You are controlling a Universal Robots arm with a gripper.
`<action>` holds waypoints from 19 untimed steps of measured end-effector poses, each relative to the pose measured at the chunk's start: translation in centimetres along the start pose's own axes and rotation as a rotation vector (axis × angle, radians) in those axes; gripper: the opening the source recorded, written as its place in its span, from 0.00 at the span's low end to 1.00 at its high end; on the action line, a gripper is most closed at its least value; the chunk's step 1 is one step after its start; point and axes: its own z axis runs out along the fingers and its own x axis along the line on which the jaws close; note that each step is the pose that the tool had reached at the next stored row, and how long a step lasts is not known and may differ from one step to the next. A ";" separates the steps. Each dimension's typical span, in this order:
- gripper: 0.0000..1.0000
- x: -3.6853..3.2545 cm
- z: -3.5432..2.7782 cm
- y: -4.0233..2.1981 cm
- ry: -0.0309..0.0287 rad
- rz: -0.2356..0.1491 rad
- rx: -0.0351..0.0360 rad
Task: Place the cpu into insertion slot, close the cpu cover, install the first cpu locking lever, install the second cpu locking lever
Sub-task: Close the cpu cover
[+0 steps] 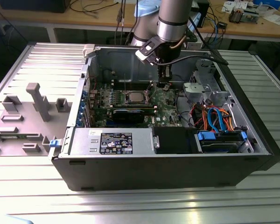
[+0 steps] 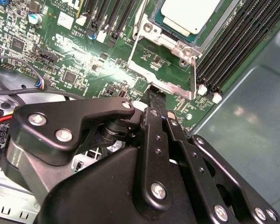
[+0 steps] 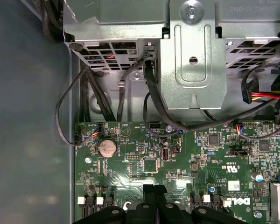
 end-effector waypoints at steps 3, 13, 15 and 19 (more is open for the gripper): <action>0.11 0.00 0.00 -0.11 0.0000 0.000 0.0000; 0.11 0.00 -0.01 -0.51 0.0000 0.000 0.0000; 0.11 0.00 -0.01 -0.56 0.0000 0.000 0.0000; 0.11 -0.01 -0.01 -0.70 0.0000 0.000 0.0000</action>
